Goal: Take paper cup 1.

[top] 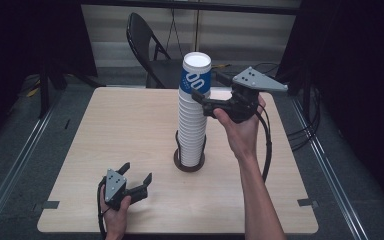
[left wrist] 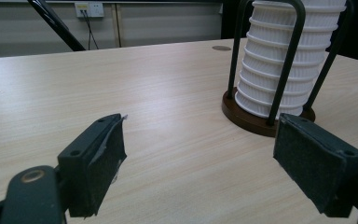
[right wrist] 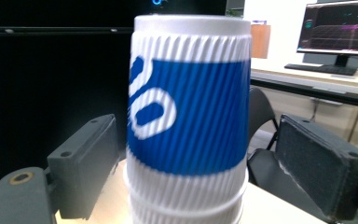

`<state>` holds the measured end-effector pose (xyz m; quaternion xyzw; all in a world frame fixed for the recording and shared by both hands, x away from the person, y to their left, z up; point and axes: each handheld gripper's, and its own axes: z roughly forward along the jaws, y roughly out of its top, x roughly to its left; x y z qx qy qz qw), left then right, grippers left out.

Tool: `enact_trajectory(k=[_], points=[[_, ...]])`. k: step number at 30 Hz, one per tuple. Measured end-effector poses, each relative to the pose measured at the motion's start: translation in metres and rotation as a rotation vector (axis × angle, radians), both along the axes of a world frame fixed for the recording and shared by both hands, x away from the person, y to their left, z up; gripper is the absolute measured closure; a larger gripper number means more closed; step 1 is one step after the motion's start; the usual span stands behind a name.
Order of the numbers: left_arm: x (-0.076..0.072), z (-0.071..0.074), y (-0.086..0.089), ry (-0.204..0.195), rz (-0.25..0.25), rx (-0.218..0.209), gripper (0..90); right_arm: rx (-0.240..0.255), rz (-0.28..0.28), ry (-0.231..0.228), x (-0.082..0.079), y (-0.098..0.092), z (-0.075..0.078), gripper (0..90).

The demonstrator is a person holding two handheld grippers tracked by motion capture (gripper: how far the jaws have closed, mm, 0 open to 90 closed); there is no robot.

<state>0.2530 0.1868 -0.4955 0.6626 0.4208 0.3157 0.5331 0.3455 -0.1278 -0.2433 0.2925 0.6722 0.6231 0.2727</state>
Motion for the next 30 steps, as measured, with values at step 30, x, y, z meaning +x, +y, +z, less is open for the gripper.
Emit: enact_trajectory(k=[30], points=[[-0.002,0.0,0.001,-0.022,0.004,-0.007,17.9,-0.022,0.041,0.014,0.021,0.021,0.0,17.4]])
